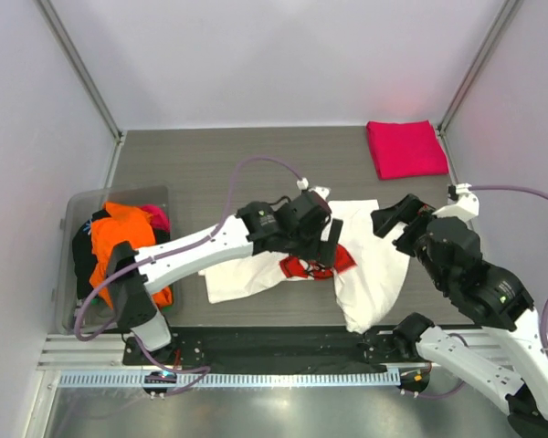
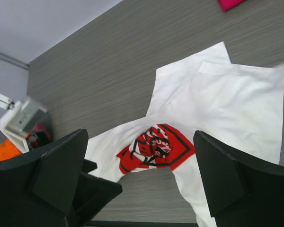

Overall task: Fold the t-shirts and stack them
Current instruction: Move the tshirt to the center of the board

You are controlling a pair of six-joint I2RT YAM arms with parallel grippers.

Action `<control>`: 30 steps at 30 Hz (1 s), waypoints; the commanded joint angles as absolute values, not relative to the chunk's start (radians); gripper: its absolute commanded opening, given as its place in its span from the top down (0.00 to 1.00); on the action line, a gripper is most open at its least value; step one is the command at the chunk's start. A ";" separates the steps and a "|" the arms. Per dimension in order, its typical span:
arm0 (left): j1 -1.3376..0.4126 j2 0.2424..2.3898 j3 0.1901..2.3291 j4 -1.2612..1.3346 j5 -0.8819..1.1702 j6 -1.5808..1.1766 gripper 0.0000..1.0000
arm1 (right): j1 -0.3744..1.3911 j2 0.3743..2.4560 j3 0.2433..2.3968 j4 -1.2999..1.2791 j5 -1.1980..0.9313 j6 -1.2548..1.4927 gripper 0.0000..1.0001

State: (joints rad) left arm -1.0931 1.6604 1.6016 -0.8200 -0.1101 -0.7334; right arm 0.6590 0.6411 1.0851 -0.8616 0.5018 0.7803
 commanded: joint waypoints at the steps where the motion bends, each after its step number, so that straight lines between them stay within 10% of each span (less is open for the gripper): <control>1: -1.115 1.593 1.556 -0.718 -0.084 -0.790 0.04 | 0.661 0.626 1.106 -0.969 0.647 0.813 0.00; 12: -1.011 1.332 1.292 -0.854 -0.385 -0.822 0.04 | 0.621 0.914 1.014 -0.979 0.598 0.804 0.00; 19: -0.782 1.076 1.057 -0.844 -0.290 -0.778 0.08 | 0.211 1.201 1.044 -0.763 0.259 0.571 0.08; 30: -0.747 0.882 0.939 -0.894 -0.400 -0.712 0.05 | 0.063 1.722 1.293 -0.629 0.166 0.448 0.20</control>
State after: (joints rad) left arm -0.7555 0.9031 0.9707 -0.8738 -0.3344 -0.7437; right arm 0.0853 1.6650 1.2076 -0.6971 0.2184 0.5049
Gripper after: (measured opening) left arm 0.946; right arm 0.802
